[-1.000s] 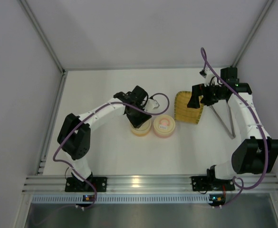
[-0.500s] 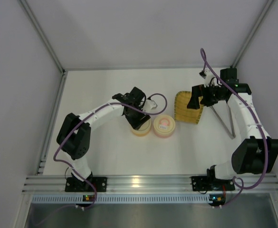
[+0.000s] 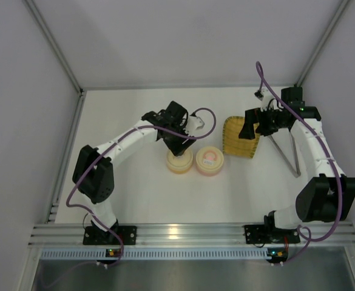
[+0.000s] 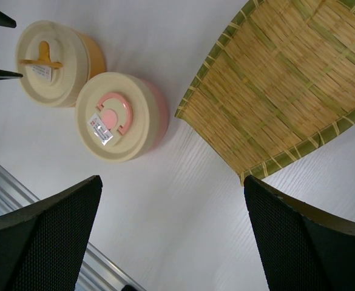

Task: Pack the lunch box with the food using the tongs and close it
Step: Close the box lid on the packing box.

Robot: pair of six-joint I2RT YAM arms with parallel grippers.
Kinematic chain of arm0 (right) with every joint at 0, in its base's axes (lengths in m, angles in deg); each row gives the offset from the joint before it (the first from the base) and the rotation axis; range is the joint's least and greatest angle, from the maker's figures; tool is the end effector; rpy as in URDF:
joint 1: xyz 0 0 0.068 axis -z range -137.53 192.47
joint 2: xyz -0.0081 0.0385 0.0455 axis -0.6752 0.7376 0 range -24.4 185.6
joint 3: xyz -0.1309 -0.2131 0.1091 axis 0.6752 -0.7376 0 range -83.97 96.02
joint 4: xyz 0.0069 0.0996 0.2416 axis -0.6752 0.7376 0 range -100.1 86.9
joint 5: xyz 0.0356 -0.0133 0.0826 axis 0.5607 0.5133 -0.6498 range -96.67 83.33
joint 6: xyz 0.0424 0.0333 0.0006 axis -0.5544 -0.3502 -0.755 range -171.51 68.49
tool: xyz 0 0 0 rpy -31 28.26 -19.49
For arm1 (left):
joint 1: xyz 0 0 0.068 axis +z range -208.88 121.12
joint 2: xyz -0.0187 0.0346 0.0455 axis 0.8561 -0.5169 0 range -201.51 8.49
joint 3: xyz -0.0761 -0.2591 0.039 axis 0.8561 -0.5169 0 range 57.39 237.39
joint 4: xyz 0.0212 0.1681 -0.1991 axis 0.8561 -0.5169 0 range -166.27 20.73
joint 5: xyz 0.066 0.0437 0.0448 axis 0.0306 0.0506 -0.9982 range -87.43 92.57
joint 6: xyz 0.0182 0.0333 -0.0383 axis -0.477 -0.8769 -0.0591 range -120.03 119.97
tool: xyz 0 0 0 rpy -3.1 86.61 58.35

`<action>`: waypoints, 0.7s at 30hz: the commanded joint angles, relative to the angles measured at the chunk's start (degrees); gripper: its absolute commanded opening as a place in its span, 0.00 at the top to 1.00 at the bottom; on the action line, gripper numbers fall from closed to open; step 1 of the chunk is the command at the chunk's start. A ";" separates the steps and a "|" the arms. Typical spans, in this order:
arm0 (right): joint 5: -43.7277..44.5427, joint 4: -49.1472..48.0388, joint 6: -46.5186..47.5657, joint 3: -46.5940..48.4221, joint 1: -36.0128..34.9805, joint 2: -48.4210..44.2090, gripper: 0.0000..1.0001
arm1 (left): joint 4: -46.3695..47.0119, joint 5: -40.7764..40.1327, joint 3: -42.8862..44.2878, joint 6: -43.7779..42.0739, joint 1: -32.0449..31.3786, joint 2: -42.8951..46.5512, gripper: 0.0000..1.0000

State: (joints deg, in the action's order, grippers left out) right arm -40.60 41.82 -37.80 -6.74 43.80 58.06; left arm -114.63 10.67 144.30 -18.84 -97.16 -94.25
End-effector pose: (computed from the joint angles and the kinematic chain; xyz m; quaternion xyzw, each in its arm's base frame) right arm 0.2914 0.0132 0.3257 -0.1810 0.9032 0.2421 0.3048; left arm 0.2975 -0.2412 0.2661 0.4771 0.8403 -0.1093 0.2330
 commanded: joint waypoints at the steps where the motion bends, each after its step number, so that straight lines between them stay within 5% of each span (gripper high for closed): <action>1: -1.22 -2.70 0.35 -0.15 0.70 -1.69 0.01 | -0.17 1.39 -0.16 0.35 0.14 -0.53 0.34; 12: -1.40 -2.18 0.61 0.46 0.70 -1.16 0.01 | 5.02 3.85 -8.69 1.76 0.05 -4.40 0.34; 21: -1.93 -2.00 0.44 0.64 0.70 -1.86 0.01 | -0.24 2.10 -2.90 1.41 -0.04 -1.06 0.34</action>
State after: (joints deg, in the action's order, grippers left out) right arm -40.82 41.86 -37.71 -6.74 43.80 58.06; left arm -112.12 11.26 138.84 -18.14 -96.94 -96.04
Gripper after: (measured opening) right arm 0.993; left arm 0.660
